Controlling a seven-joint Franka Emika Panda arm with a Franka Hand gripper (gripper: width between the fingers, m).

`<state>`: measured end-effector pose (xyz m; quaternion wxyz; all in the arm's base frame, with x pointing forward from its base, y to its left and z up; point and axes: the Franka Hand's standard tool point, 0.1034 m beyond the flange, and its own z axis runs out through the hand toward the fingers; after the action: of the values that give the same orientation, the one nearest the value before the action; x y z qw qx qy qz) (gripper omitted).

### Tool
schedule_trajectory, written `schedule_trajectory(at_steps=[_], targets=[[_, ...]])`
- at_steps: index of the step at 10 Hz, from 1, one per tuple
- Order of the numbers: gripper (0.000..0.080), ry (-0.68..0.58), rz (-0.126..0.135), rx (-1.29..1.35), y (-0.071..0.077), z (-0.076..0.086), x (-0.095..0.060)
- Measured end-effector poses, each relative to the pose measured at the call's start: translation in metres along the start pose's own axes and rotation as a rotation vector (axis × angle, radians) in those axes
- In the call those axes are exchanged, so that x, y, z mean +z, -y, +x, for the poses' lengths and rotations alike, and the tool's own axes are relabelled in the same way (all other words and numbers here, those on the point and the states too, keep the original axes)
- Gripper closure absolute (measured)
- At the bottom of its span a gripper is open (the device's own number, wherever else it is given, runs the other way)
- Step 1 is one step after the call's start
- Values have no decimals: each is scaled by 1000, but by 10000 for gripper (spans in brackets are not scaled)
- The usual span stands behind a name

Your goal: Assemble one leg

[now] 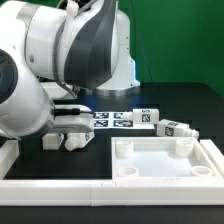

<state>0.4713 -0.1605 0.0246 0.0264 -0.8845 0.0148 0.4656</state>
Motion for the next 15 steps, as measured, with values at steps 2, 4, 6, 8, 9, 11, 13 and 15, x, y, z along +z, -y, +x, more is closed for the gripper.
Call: schedule_trajectory(at_steps=[2,4,6,8,9,11,13,15], targets=[[151,-8,-1,0,0,-1,-4],[151,-14,-3,-2,-1,1,-3],[151,-28,-14,-6,2,9,0],[151,-33,-25,-7,7,13,2],[151,-33,-24,-10,7,13,2],[395,-33,-25,-10,7,13,2],[513,-33,-25,-10,7,13,1],[513,-25,-24,-13,10,7,-4]])
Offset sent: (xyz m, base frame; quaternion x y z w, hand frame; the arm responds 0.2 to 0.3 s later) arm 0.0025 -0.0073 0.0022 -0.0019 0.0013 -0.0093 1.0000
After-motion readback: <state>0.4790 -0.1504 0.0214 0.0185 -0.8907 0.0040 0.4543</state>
